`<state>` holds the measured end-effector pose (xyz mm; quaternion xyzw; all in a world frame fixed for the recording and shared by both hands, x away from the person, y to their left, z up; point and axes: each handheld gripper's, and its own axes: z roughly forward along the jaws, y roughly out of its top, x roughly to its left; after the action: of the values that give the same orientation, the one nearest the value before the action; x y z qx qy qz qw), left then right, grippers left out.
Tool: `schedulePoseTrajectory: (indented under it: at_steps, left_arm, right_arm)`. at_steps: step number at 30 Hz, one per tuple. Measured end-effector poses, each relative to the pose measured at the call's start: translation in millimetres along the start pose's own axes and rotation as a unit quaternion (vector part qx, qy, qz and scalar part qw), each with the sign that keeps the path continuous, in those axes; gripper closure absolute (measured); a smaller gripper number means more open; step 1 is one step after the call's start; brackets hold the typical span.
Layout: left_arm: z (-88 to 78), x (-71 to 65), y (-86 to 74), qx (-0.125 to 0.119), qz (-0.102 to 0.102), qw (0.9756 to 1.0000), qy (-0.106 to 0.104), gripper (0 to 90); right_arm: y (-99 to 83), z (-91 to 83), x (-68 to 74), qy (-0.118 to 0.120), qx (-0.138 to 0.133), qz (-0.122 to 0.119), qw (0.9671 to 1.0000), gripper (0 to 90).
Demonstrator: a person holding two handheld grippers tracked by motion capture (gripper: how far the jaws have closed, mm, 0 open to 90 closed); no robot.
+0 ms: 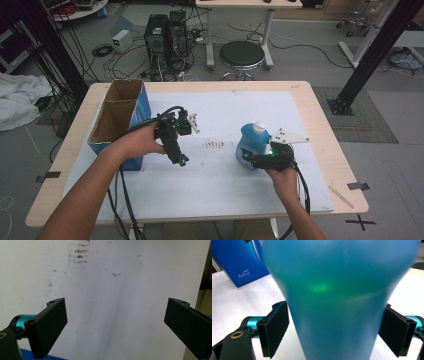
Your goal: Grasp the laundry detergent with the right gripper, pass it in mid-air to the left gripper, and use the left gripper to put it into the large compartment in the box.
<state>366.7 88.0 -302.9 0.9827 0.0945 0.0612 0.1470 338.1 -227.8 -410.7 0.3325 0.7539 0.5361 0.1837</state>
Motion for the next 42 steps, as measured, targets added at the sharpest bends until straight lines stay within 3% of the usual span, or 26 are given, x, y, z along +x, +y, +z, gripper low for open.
schedulePoseTrajectory:
  at_steps: [2, 3, 12, 13, 19, 30, 42]
  left_arm:
    - [-0.2, -0.1, 0.0, 0.001, 0.001, 1.0, 0.0, 4.7]
    - [-0.2, -0.4, -0.2, 0.0, 0.0, 1.0, 0.001, 4.6]
    - [-0.2, -0.6, 0.0, 0.0, 0.002, 1.0, 0.001, 4.7]
    - [0.0, -0.9, 0.2, 0.0, 0.002, 1.0, 0.001, 4.7]
    - [0.0, -1.1, 0.0, 0.0, 0.001, 1.0, 0.001, 4.7]
    - [0.7, -0.7, 0.0, -0.001, 0.0, 1.0, 0.0, 4.7]
    - [0.7, 0.5, 0.0, -0.003, -0.002, 1.0, 0.0, 4.7]
  right_arm:
    - [-0.5, 0.3, 0.6, -0.001, 0.001, 0.0, 1.0, 15.4]
    - [-1.4, -0.1, 0.6, -0.001, -0.002, -0.001, 1.0, 19.5]
    - [-2.2, 0.8, 0.6, -0.012, -0.004, -0.002, 0.9999, 20.9]
    - [-2.5, 0.6, 0.7, -0.012, -0.004, -0.004, 0.9999, 28.0]
    - [-3.0, 0.5, 1.2, -0.011, -0.008, -0.005, 0.9999, 29.3]
    - [-2.9, -0.5, 2.9, -0.015, -0.021, -0.019, 0.9995, 41.5]
    - [-3.2, -1.5, 6.0, -0.024, -0.023, -0.038, 0.9987, 45.1]
